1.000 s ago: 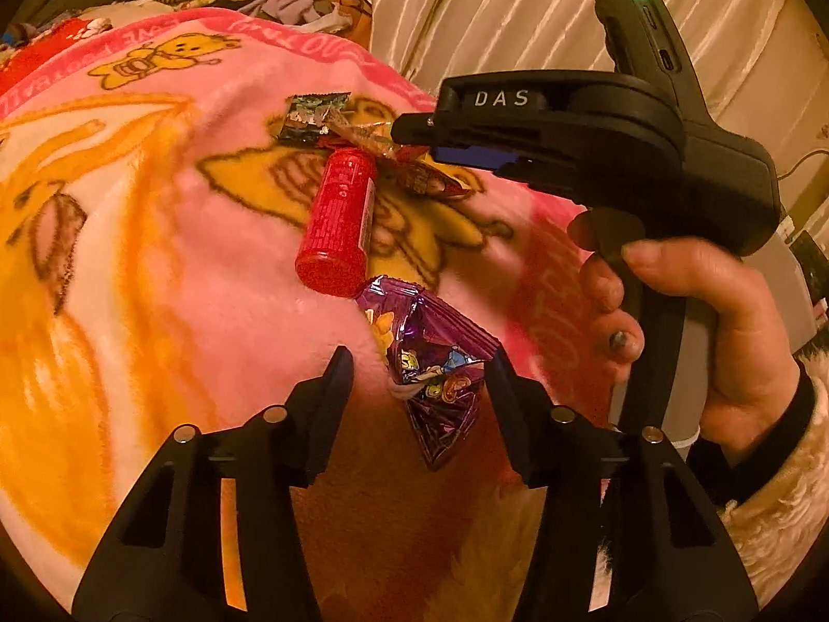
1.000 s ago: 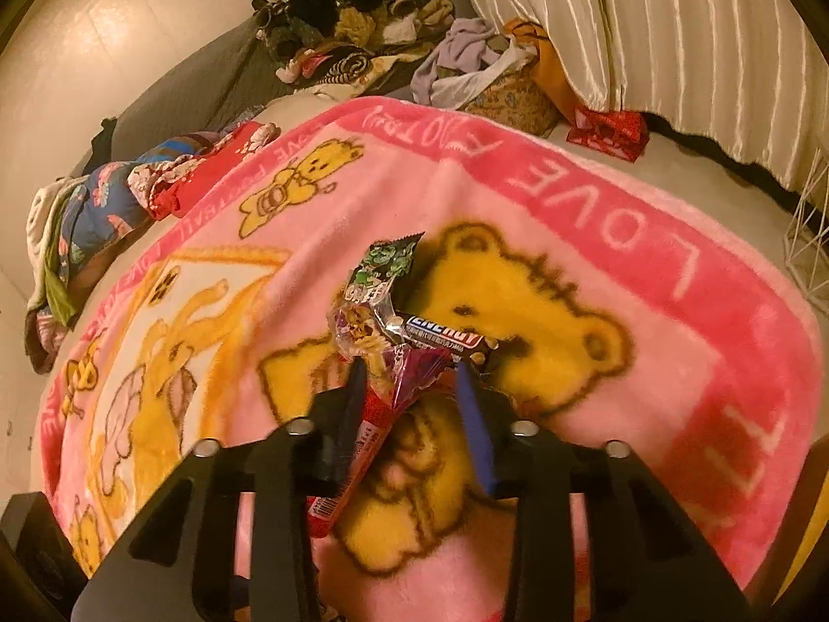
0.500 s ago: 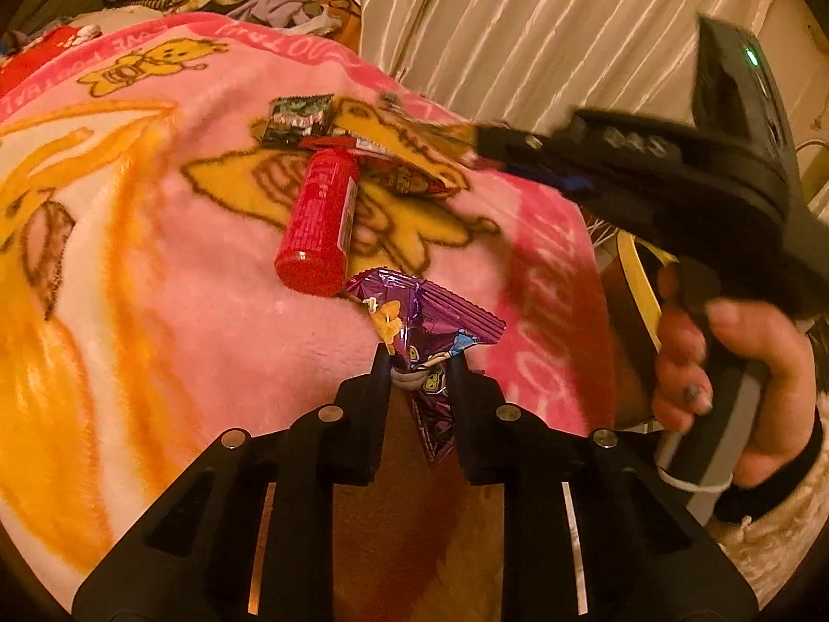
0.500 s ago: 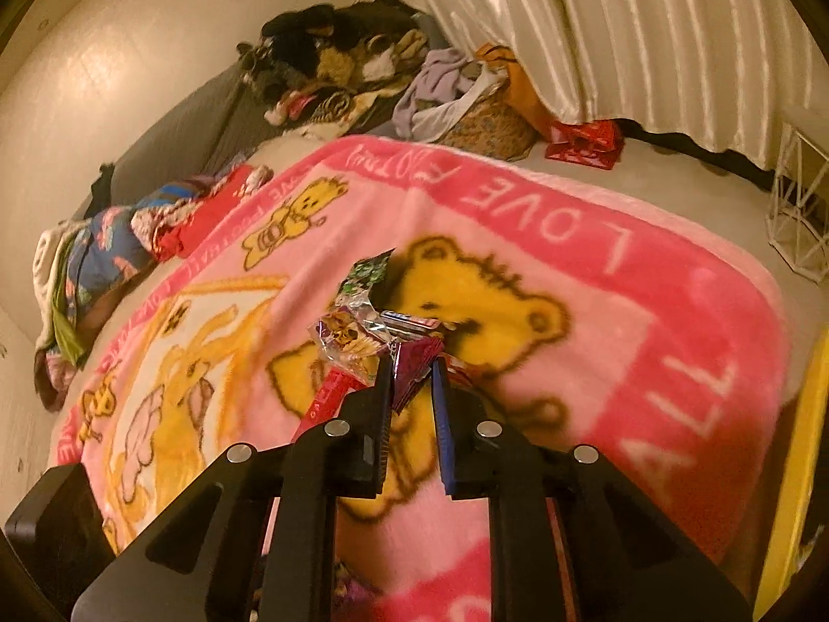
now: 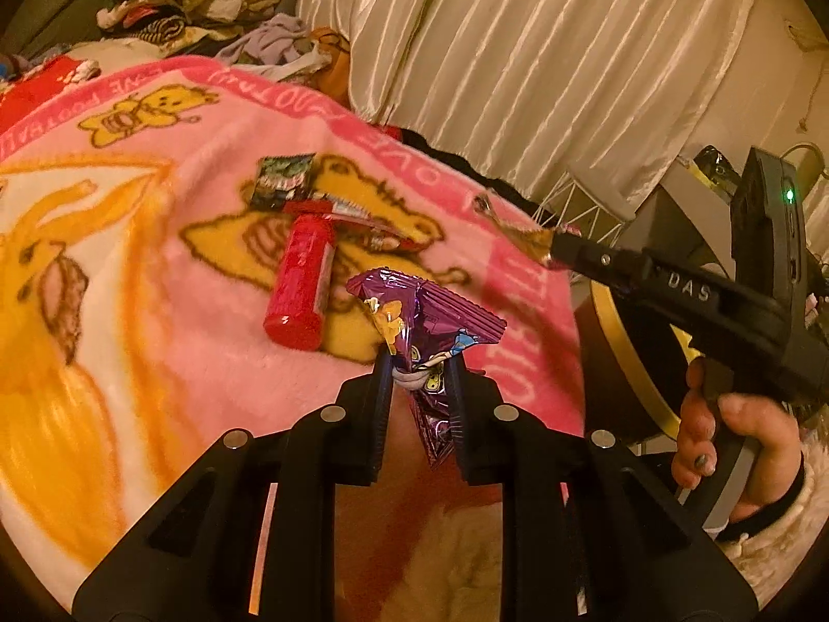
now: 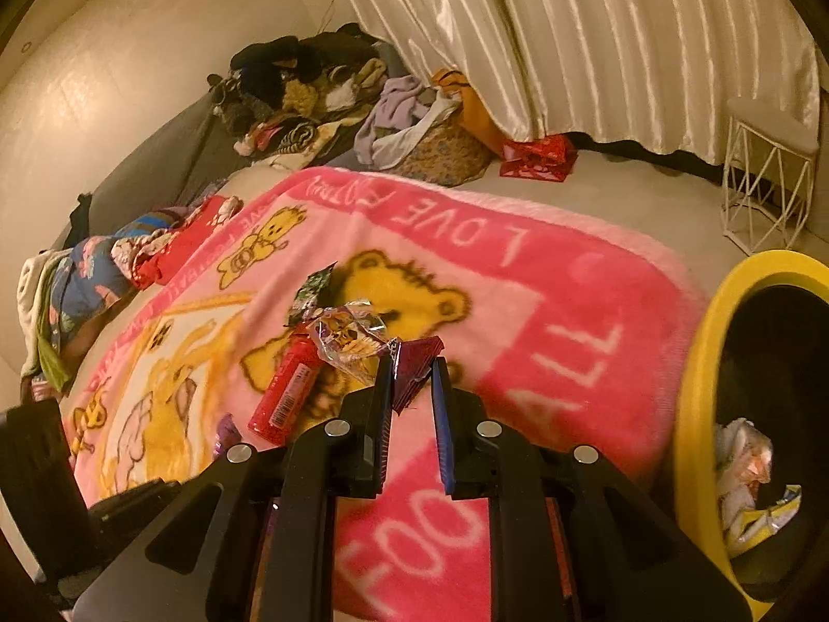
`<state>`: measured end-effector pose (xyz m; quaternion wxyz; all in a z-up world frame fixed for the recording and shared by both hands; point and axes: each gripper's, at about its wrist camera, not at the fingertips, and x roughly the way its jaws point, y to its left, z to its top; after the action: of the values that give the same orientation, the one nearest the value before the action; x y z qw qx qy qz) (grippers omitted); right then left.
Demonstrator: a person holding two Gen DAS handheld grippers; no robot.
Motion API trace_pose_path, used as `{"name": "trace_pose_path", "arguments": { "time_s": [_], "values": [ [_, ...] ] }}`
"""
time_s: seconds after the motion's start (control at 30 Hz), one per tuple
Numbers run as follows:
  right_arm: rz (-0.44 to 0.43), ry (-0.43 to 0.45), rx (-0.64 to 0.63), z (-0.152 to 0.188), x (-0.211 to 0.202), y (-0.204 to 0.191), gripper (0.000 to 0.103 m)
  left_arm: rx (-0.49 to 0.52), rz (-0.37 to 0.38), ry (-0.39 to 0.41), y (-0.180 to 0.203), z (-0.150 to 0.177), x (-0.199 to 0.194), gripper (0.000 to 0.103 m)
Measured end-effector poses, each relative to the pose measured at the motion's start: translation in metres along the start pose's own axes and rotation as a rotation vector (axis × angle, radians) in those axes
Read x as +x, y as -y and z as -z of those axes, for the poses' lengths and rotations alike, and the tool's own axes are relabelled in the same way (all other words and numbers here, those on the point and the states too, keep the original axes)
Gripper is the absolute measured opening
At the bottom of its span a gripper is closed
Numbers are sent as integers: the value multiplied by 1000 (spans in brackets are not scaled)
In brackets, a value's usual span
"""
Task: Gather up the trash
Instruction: 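Carry the purple wrapper and red wrapper over the yellow-rimmed bin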
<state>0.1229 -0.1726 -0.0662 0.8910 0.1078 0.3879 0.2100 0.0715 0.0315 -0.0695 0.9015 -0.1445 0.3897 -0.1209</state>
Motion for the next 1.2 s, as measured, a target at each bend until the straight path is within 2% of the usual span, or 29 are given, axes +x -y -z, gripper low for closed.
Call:
{"name": "trace_pose_path", "arguments": {
  "time_s": [0.53, 1.2],
  "values": [
    [57, 57, 83, 14, -52, 44, 15, 74, 41, 61, 45, -18, -11, 15],
    [139, 139, 159, 25, -98, 89, 15, 166, 87, 73, 98, -20, -6, 15]
  ]
}}
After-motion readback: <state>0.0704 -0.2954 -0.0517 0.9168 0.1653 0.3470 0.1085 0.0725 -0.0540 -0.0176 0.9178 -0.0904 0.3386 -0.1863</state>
